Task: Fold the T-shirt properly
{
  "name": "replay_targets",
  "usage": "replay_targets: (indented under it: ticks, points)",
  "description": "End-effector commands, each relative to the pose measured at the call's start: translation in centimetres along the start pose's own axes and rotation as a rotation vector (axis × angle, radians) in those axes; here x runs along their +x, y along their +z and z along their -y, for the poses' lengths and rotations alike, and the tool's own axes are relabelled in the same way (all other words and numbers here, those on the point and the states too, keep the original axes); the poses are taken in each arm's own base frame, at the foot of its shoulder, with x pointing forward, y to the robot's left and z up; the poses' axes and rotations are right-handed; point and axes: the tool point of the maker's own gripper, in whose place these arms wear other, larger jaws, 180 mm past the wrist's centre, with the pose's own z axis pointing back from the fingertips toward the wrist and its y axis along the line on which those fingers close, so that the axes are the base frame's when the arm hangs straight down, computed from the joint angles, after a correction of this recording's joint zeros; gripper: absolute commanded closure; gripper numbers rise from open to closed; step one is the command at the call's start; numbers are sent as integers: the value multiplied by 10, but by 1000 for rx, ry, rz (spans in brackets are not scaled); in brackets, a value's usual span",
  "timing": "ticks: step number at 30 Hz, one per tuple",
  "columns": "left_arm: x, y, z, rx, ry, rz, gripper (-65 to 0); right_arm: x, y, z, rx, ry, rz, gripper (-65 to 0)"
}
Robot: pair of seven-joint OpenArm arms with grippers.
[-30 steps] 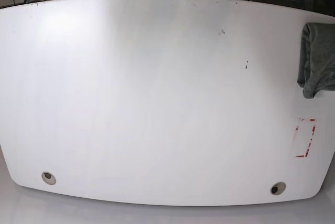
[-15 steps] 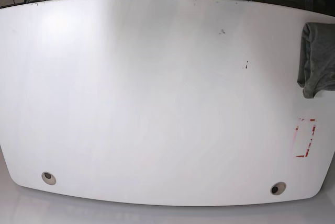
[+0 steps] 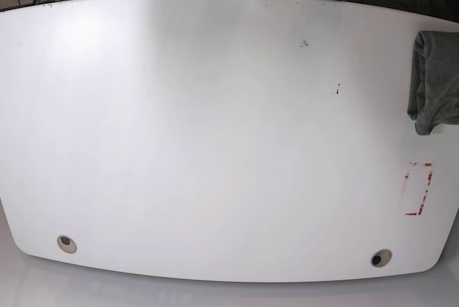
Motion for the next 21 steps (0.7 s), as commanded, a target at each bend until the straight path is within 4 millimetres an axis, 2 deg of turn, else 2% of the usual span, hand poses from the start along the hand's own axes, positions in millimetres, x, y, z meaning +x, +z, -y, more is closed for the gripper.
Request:
replay_targets:
  ticks: [1,8,16,21]
  points:
    - [8,-1,-4,5,-5,-9,-349,0,-2,4,-15,31,-17,-71]
    - [19,-7,-9,48,-17,-55,-350,4,-15,6,-49,94,-92,-71]
    - [21,-10,-8,89,-29,-87,-351,14,-24,5,-60,109,-129,-71]
    - [21,-10,-8,91,-29,-87,-351,14,-30,-5,-44,105,-147,-71]
